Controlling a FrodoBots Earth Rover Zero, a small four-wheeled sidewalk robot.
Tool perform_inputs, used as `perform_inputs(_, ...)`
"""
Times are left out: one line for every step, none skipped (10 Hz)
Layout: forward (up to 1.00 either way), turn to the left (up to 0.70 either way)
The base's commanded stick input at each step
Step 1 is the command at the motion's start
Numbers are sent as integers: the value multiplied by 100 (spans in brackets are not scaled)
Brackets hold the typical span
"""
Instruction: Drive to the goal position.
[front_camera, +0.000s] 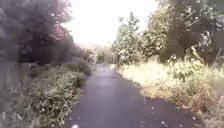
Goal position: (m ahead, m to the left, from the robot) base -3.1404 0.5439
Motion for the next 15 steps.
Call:
perform_inputs(85,0)
perform_inputs(85,0)
perform_inputs(85,0)
perform_inputs(57,0)
perform_inputs(48,0)
perform_inputs(47,0)
perform_inputs(52,0)
perform_inputs(9,-4)
perform_inputs(0,-10)
perform_inputs(0,-18)
perform_inputs(0,-42)
perform_inputs(0,-84)
perform_inputs(0,-85)
perform_inputs(0,-85)
perform_inputs(0,-85)
